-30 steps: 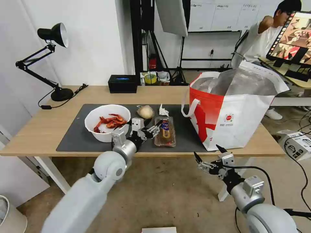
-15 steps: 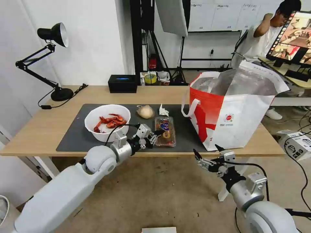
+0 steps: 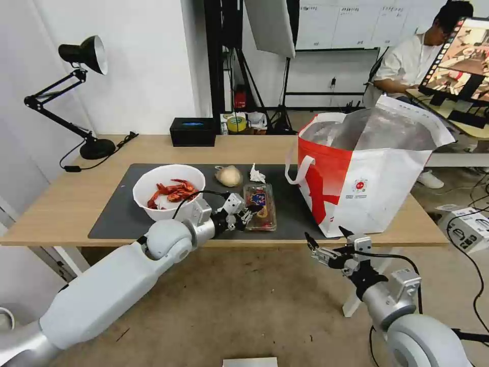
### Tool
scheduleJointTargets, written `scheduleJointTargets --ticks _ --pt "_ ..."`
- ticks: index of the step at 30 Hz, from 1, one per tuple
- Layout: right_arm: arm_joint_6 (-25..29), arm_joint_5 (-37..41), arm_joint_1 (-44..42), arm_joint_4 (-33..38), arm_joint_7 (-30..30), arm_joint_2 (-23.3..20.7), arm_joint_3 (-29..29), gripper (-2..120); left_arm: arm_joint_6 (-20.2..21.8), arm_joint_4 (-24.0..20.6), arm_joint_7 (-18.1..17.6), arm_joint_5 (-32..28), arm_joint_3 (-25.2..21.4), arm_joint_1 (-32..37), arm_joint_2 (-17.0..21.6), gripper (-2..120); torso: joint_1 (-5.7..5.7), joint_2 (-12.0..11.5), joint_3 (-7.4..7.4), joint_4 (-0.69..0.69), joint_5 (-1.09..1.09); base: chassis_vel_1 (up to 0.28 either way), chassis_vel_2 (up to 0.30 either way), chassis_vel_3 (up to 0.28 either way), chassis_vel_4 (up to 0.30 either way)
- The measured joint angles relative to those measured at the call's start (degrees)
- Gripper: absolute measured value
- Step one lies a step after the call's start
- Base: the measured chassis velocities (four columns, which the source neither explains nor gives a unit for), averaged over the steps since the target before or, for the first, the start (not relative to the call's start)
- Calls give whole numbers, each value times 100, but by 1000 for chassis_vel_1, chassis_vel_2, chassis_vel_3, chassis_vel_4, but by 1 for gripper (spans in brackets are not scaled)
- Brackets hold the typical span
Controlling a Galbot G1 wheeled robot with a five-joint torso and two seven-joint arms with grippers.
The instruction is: Pick up the trash from the table and place it into the takeout bag.
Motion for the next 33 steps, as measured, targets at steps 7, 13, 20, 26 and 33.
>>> scheduleJointTargets --ticks 7,13,20,26,33 --pt "6 1186 232 1 31 -60 -28 100 13 142 -6 18 145 -51 -42 0 0 0 0 1 0 0 0 0 0" --pt "4 2657 613 -25 204 -128 -22 100 12 165 -9 21 193 -41 -39 0 0 0 0 1 0 0 0 0 0" --pt "-23 3773 1157 -213 515 -158 -103 100 -5 163 -12 18 262 -41 -36 0 0 0 0 0 -1 0 0 0 0" --pt "-128 4618 1691 -495 929 -152 -384 100 -13 158 -14 14 287 -55 -38 0 0 0 1 1 -1 0 0 0 0" --pt "-299 5253 2375 -999 1344 -133 -842 100 -18 211 -36 -2 341 -108 -81 0 0 0 0 0 -1 0 0 0 0"
